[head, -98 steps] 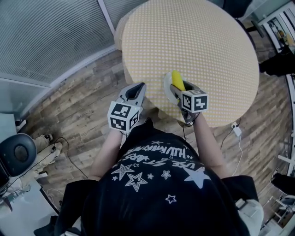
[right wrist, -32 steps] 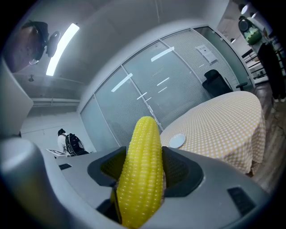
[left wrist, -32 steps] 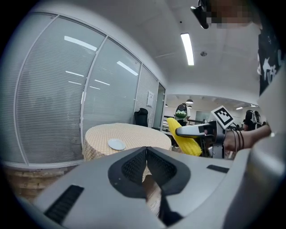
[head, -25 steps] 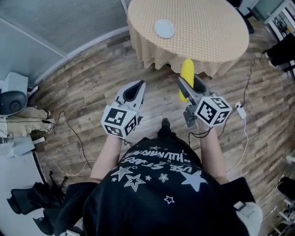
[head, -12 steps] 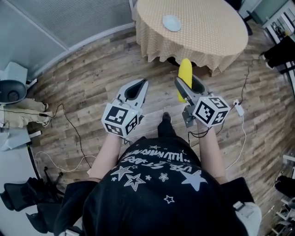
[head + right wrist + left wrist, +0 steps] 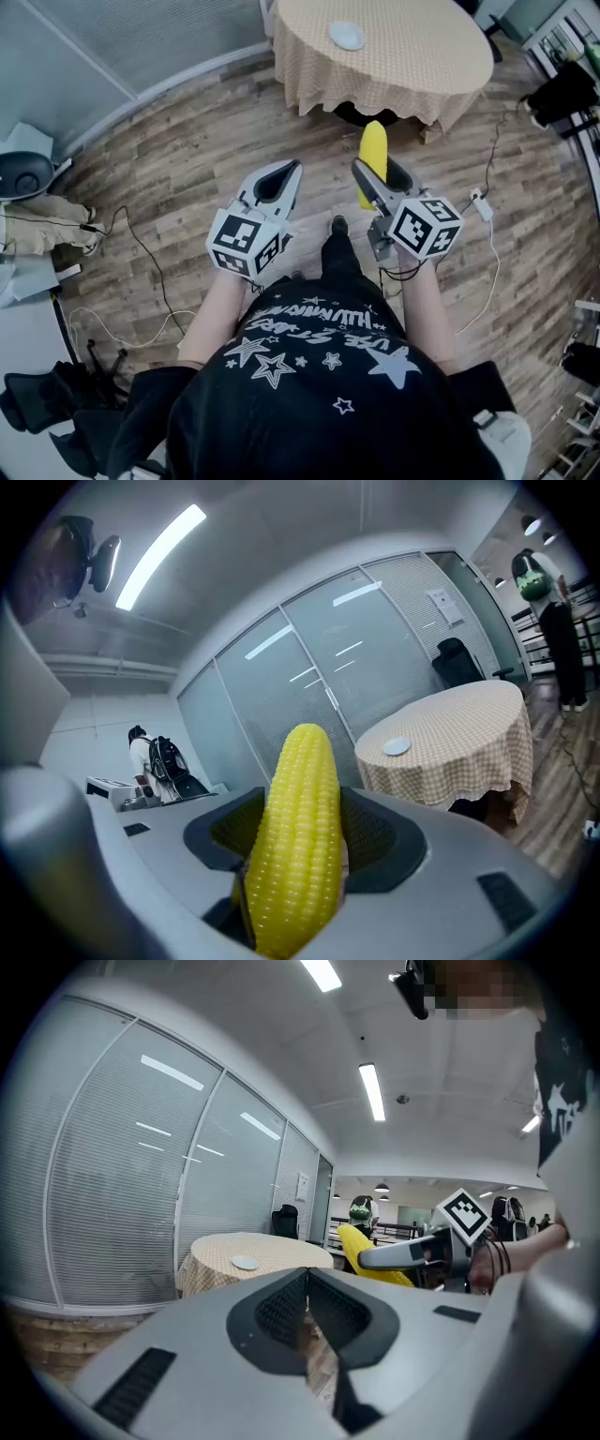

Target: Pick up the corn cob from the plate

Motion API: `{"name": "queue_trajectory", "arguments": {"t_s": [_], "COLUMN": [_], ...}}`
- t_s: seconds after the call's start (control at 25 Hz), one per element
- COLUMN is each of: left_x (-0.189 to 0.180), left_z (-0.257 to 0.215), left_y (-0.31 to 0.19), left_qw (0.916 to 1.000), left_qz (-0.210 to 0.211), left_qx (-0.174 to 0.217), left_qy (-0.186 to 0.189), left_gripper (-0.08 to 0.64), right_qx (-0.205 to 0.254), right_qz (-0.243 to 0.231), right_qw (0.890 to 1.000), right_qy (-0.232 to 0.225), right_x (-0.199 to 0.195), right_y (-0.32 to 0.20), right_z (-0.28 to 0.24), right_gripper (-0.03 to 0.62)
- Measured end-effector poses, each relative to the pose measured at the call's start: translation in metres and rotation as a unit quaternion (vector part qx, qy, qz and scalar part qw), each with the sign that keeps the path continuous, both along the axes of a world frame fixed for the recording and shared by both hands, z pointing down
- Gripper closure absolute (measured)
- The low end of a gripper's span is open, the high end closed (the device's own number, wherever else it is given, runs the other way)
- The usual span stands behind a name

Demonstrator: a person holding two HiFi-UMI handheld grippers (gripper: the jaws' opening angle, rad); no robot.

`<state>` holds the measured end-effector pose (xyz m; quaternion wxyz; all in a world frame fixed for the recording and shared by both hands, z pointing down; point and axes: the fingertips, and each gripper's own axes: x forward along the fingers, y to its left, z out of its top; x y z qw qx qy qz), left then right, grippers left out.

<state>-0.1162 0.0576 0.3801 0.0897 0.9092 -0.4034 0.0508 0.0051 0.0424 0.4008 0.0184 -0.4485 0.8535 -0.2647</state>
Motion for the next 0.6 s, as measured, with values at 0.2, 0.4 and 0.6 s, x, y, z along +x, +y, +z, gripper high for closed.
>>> {"name": "queue_trajectory", "arguments": {"t_s": [0.2,0.4,0.6], "left_x": [-0.008,-0.012,-0.017], "left_z": [-0.004,-0.005,-0.001], "left_y": [0.016,0.026,0.026], "left_qw": [1.0000,0.9999,0.9998], "left_qz": [0.003,0.013,0.017], "left_qx": [0.008,0.008,0.004], "left_qy": [0.000,0.001,0.001], "left_gripper": [0.551,0.551,0.551], "right_qx": [-0.001,0.000,-0.006], "right_qz": [-0.003,-0.001,0.000], "right_qw": [1.000,1.000,1.000], "right_qy": [0.008,0.014,0.017], "right_x": [-0.011,-0.020,-0.025], "right_y": [0.022,0.034,0.036], "right_z": [0.001,0.001,0.006], "right_gripper": [0.331,0.332,0.332]}}
